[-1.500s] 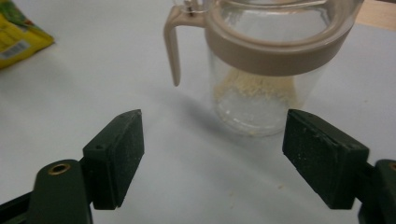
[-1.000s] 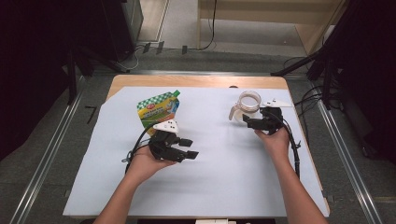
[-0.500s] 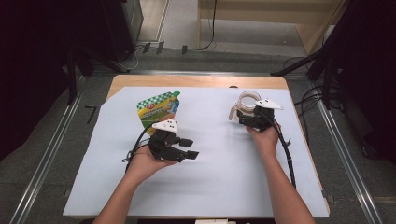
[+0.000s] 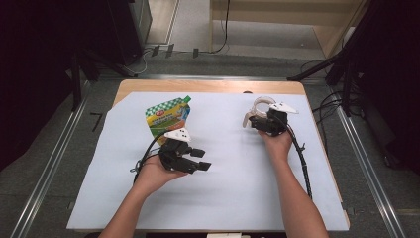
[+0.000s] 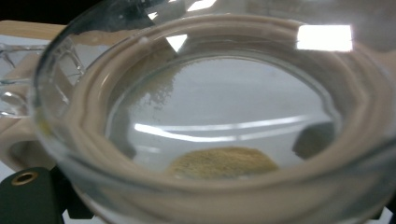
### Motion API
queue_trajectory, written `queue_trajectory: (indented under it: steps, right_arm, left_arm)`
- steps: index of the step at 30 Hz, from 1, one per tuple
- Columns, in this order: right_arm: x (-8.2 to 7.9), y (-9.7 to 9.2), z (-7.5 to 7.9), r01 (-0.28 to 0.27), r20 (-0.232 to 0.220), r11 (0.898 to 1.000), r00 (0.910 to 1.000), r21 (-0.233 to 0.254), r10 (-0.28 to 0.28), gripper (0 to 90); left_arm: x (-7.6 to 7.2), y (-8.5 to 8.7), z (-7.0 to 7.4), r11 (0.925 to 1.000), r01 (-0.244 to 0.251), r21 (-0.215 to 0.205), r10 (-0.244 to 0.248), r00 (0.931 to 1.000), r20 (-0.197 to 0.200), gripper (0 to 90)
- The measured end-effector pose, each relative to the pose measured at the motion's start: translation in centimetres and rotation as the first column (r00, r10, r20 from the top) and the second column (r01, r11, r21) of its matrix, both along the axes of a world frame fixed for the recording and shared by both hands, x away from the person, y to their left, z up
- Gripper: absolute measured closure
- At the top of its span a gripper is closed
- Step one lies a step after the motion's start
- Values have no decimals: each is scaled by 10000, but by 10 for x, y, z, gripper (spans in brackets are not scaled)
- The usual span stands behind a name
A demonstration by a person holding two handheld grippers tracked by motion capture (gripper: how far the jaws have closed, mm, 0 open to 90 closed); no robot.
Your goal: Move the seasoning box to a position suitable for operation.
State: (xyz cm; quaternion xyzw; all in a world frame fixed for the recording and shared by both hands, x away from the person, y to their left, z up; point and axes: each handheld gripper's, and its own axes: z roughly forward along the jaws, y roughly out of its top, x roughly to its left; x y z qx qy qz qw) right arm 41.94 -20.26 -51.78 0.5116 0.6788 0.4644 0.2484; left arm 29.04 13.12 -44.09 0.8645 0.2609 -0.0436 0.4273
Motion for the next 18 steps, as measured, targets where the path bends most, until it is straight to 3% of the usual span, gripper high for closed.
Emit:
queue_trajectory:
  steps: [8, 18]
  right_arm:
    - [-3, -3, 4, -277, -86, 9996, 9996, -50, 276, 114]
    - [-18, -8, 20, -807, 141, 9967, 9966, 26, 806, 120]
  left_arm:
    - [0, -1, -1, 10000, -4, 54, 4, 10000, 15, 436]
    - [1, -1, -2, 9999, 21, 153, -22, 10000, 36, 435]
